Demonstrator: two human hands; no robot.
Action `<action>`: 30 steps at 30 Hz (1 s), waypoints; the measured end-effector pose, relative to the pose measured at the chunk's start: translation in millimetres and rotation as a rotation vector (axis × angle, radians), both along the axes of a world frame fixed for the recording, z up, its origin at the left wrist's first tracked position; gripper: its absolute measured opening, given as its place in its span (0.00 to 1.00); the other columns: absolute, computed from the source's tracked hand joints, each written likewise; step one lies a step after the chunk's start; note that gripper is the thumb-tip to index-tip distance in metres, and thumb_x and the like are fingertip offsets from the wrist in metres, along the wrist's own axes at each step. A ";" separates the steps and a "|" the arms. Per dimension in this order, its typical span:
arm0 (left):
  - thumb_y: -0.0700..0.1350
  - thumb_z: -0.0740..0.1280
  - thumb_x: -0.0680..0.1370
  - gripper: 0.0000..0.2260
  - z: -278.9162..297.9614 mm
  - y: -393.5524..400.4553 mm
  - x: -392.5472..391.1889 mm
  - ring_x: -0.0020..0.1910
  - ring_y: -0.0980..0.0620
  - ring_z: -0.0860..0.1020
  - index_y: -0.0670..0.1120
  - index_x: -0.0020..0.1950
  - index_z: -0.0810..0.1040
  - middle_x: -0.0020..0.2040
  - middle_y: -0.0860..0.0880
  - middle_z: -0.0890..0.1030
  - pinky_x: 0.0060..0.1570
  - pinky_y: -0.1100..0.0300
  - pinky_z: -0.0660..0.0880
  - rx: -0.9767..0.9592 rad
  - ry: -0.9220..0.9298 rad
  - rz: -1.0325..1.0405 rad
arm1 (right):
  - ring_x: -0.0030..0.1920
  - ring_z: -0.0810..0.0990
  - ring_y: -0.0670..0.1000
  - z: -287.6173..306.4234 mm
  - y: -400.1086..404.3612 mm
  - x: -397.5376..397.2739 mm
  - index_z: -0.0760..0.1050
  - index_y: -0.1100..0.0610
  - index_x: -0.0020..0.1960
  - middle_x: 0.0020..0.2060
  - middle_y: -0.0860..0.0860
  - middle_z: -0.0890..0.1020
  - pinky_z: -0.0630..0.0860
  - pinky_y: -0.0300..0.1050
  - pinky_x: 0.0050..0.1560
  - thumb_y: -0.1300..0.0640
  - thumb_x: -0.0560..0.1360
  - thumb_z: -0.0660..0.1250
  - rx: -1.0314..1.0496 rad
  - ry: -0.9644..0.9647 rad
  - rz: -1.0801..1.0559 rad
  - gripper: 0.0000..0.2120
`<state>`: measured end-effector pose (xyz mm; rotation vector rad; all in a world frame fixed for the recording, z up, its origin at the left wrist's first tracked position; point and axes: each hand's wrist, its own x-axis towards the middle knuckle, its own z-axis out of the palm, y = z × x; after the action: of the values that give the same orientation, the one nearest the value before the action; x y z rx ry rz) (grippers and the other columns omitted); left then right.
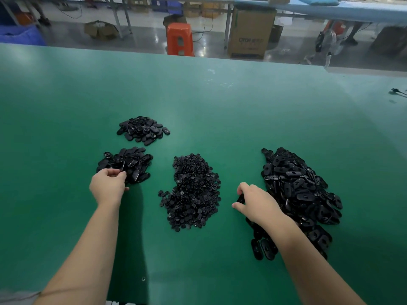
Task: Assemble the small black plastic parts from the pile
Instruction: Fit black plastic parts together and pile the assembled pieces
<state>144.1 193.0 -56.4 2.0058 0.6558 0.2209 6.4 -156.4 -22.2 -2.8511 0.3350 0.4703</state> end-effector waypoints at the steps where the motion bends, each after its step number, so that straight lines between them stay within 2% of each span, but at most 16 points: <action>1: 0.43 0.73 0.76 0.05 0.0 -0.3 0.0 0.27 0.50 0.80 0.45 0.48 0.79 0.43 0.48 0.83 0.33 0.58 0.75 0.009 -0.005 -0.002 | 0.42 0.76 0.52 -0.2 0.7 0.2 0.67 0.52 0.61 0.47 0.49 0.73 0.69 0.46 0.37 0.45 0.80 0.65 -0.002 -0.005 -0.001 0.16; 4: 0.46 0.76 0.74 0.11 1.3 -5.9 -1.7 0.32 0.51 0.77 0.44 0.48 0.77 0.40 0.50 0.80 0.36 0.57 0.72 0.055 -0.004 -0.019 | 0.42 0.76 0.51 -1.0 -0.8 1.3 0.68 0.54 0.59 0.43 0.48 0.74 0.72 0.47 0.38 0.54 0.80 0.62 0.042 -0.007 -0.014 0.10; 7: 0.46 0.76 0.74 0.10 5.3 -18.1 -8.8 0.36 0.51 0.75 0.46 0.44 0.76 0.38 0.52 0.78 0.35 0.57 0.69 0.132 -0.043 -0.120 | 0.38 0.74 0.48 -3.6 -2.9 0.7 0.69 0.54 0.58 0.40 0.47 0.73 0.68 0.44 0.33 0.61 0.78 0.60 0.067 -0.038 -0.044 0.09; 10: 0.47 0.75 0.75 0.08 8.8 -30.2 -16.2 0.36 0.52 0.77 0.49 0.41 0.77 0.38 0.51 0.80 0.34 0.59 0.71 0.199 -0.065 -0.394 | 0.37 0.75 0.47 -6.2 -3.7 1.3 0.67 0.53 0.58 0.41 0.48 0.76 0.71 0.44 0.33 0.61 0.79 0.62 0.161 -0.118 -0.123 0.10; 14: 0.48 0.73 0.78 0.04 13.0 -39.0 -19.3 0.46 0.54 0.80 0.56 0.46 0.81 0.45 0.54 0.82 0.43 0.59 0.74 0.374 0.161 -0.817 | 0.39 0.81 0.50 -3.7 -2.9 2.9 0.66 0.50 0.70 0.45 0.47 0.76 0.77 0.45 0.40 0.59 0.80 0.66 0.386 -0.233 -0.217 0.20; 15: 0.47 0.72 0.79 0.04 13.1 -39.5 -19.9 0.48 0.54 0.80 0.57 0.48 0.82 0.47 0.55 0.82 0.46 0.60 0.74 0.388 0.180 -0.843 | 0.40 0.82 0.51 -2.4 -2.5 3.1 0.68 0.49 0.71 0.46 0.47 0.76 0.79 0.46 0.43 0.59 0.80 0.66 0.428 -0.252 -0.232 0.21; 17: 0.44 0.69 0.80 0.07 14.8 -39.5 -20.2 0.50 0.55 0.79 0.55 0.53 0.85 0.50 0.55 0.83 0.51 0.61 0.73 0.395 0.168 -0.843 | 0.40 0.83 0.50 -0.9 -2.1 4.2 0.73 0.50 0.67 0.46 0.48 0.78 0.82 0.50 0.46 0.60 0.80 0.66 0.527 -0.284 -0.277 0.17; 18: 0.43 0.69 0.81 0.08 16.3 -39.0 -20.0 0.49 0.56 0.79 0.54 0.54 0.85 0.50 0.55 0.83 0.51 0.62 0.73 0.402 0.163 -0.850 | 0.38 0.83 0.49 -1.0 -2.3 4.4 0.75 0.51 0.64 0.44 0.49 0.79 0.83 0.49 0.45 0.60 0.80 0.66 0.592 -0.294 -0.309 0.14; 21: 0.43 0.70 0.80 0.08 20.9 -36.9 -20.3 0.45 0.60 0.78 0.55 0.54 0.86 0.48 0.55 0.84 0.45 0.65 0.72 0.403 0.183 -0.902 | 0.32 0.82 0.45 0.1 -2.3 3.1 0.77 0.55 0.62 0.39 0.53 0.83 0.80 0.39 0.36 0.62 0.79 0.67 0.817 -0.305 -0.421 0.11; 25: 0.43 0.75 0.76 0.06 21.7 -39.3 -23.6 0.43 0.62 0.77 0.55 0.48 0.85 0.44 0.57 0.82 0.42 0.68 0.70 0.439 0.167 -0.938 | 0.36 0.85 0.51 2.3 0.6 1.2 0.76 0.59 0.60 0.38 0.56 0.86 0.83 0.45 0.41 0.63 0.79 0.68 1.014 -0.297 -0.517 0.09; 28: 0.44 0.76 0.76 0.08 20.6 -43.1 -25.1 0.42 0.63 0.77 0.56 0.41 0.82 0.42 0.58 0.82 0.38 0.72 0.67 0.444 0.170 -0.935 | 0.35 0.85 0.51 5.4 3.7 -0.1 0.75 0.61 0.60 0.42 0.59 0.85 0.82 0.41 0.38 0.65 0.80 0.67 1.099 -0.286 -0.536 0.09; 30: 0.45 0.75 0.76 0.08 19.8 -45.3 -25.4 0.42 0.62 0.77 0.56 0.40 0.81 0.41 0.58 0.82 0.37 0.72 0.67 0.452 0.177 -0.948 | 0.36 0.86 0.51 7.7 4.6 -1.0 0.74 0.62 0.60 0.43 0.60 0.85 0.82 0.41 0.38 0.66 0.80 0.67 1.132 -0.278 -0.543 0.09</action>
<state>118.7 147.7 -36.6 2.5597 -0.3220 -0.4162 5.4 -151.8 -14.5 -1.6049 0.5385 0.0756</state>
